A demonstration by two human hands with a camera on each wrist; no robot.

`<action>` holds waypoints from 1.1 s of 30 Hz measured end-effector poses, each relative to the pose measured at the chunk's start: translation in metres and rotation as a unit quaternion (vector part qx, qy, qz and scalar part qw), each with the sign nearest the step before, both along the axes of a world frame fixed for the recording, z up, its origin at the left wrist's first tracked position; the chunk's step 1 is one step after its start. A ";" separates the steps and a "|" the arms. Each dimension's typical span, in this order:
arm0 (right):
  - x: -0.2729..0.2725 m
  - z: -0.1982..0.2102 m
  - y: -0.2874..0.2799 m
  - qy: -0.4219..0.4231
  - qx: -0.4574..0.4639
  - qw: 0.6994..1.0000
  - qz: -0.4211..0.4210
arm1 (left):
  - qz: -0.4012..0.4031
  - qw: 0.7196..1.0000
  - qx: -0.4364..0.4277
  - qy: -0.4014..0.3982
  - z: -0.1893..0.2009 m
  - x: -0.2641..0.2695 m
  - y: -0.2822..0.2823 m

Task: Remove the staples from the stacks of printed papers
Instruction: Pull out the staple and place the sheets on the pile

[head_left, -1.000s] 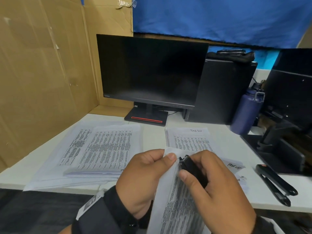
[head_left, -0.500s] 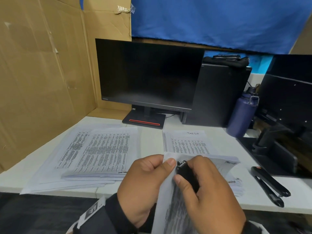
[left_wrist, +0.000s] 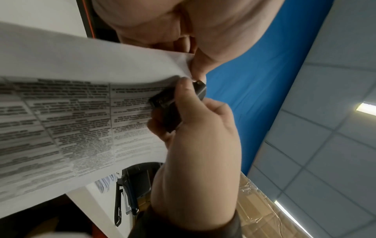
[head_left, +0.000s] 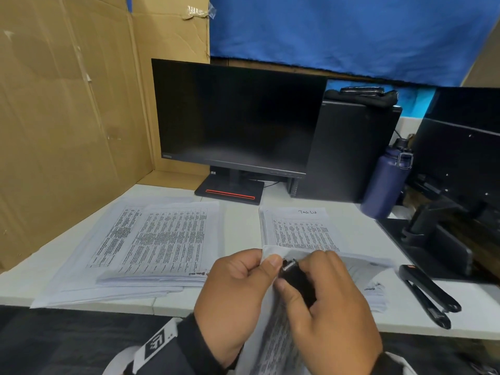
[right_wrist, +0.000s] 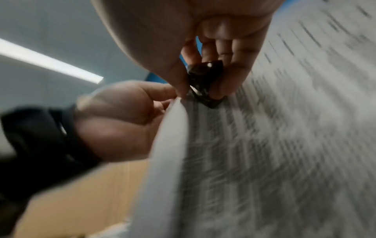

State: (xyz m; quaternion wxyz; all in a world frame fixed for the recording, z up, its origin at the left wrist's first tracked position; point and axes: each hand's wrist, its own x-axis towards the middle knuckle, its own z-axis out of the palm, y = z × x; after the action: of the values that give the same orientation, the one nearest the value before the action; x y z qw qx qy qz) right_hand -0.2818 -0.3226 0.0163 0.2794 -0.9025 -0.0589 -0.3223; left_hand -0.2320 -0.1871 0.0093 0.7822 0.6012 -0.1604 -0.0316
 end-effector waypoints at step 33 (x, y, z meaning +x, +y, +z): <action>0.024 0.003 -0.024 0.283 0.472 0.815 0.183 | -0.041 0.994 0.007 0.104 0.002 0.016 0.012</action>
State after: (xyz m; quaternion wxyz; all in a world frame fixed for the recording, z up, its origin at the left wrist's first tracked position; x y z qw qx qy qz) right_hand -0.2574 -0.3462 0.0191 0.7292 -0.6839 0.0178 0.0160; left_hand -0.2159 -0.1755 0.0114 0.7885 0.5930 -0.1027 -0.1268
